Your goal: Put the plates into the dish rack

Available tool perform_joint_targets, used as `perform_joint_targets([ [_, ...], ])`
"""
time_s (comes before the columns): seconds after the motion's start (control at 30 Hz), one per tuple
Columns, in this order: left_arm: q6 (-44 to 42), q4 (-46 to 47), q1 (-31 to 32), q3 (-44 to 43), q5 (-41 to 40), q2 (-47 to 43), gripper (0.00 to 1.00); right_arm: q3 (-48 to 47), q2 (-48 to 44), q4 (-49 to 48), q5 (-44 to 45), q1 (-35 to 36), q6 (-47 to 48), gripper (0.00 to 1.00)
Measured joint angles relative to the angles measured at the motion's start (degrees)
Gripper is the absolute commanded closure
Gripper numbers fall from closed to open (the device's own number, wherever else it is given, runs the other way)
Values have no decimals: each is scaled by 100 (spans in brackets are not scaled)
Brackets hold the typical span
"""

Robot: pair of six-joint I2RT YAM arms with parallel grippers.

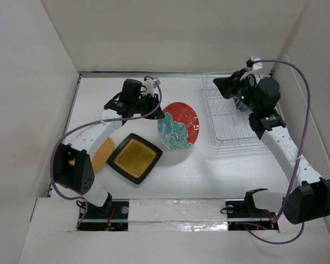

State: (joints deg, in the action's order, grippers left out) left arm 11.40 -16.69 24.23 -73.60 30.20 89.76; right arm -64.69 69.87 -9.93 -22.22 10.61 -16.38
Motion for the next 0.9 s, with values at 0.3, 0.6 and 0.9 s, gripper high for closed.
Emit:
perform_joint_targets([
  [0.3,278,267,-238,107,-7,-1143,100,481,688,-588,-1613,409,271,10],
  [0.6,291,234,-260,127,92,-1644,100,404,1071,-382,-2210,398,929,6],
  [0.9,306,229,-260,160,282,-1655,100,332,1801,-592,-3359,413,879,9],
])
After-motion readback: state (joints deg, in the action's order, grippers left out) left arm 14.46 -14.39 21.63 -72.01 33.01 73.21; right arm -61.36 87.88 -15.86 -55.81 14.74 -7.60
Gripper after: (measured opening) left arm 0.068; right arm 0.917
